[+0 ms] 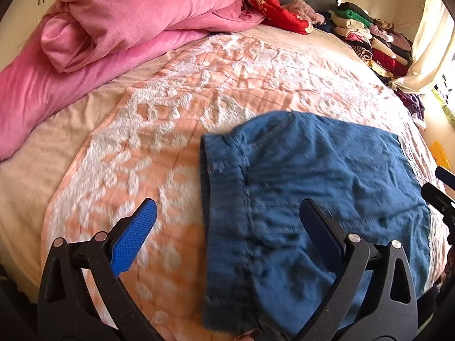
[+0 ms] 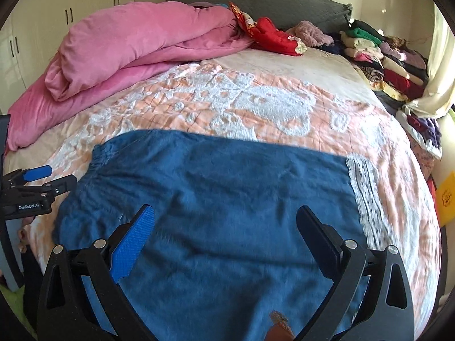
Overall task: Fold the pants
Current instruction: 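Move both grippers toward the elastic cuff end of the blue denim pants, then close the left gripper on the cuff while the right gripper grips the denim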
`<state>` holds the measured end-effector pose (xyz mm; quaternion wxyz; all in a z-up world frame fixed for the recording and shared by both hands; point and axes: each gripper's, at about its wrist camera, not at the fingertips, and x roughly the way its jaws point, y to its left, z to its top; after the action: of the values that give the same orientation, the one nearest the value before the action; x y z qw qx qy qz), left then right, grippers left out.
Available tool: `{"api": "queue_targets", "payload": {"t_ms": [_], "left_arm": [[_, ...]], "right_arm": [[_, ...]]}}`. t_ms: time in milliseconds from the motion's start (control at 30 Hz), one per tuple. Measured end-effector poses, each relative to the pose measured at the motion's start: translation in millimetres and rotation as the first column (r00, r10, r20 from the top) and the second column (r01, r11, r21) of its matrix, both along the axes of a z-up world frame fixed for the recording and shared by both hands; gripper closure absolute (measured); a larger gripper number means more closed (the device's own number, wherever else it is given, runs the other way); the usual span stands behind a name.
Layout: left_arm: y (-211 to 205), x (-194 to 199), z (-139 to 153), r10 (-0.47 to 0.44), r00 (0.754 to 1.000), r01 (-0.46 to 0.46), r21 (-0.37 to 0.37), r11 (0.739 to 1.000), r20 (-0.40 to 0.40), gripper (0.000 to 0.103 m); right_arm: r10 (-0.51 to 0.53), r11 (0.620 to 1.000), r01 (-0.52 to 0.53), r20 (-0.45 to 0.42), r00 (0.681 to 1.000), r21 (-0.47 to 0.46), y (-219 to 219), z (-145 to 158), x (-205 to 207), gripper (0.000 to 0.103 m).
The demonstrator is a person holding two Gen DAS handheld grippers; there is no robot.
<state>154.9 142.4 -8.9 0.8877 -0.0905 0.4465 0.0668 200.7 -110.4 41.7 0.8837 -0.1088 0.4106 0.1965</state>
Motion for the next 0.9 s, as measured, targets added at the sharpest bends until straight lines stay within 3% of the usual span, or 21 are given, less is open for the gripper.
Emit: {"api": "queue_targets", "payload": {"t_ms": [167, 400, 767, 833, 900], "left_arm": [[15.1, 24.9, -2.8, 0.015, 1.0, -0.015, 0.037, 0.999, -0.008, 0.009], [28.9, 56.0, -15.3, 0.007, 0.999, -0.006, 0.023, 1.0, -0.031, 0.009], [28.0, 86.5, -42.1, -0.023, 0.998, 0.026, 0.063, 0.998, -0.059, 0.01], [25.7, 89.6, -45.4, -0.039, 0.998, 0.042, 0.06, 0.997, -0.059, 0.018], [24.5, 90.9, -47.2, -0.059, 0.997, 0.061, 0.043, 0.997, -0.053, 0.036]], "right_arm": [[0.025, 1.0, -0.025, -0.002, 1.0, -0.013, 17.8, -1.2, 32.2, 0.004], [0.077, 0.995, -0.078, -0.014, 0.997, -0.065, 40.2, -16.4, 63.0, 0.004], [0.141, 0.983, -0.148, -0.073, 0.987, -0.104, 72.9, -48.2, 107.0, 0.004], [0.162, 0.978, -0.17, -0.073, 0.984, -0.119, 77.4, -52.4, 111.5, 0.004], [0.189, 0.971, -0.198, -0.082, 0.979, -0.132, 83.3, -58.8, 117.1, 0.004]]}}
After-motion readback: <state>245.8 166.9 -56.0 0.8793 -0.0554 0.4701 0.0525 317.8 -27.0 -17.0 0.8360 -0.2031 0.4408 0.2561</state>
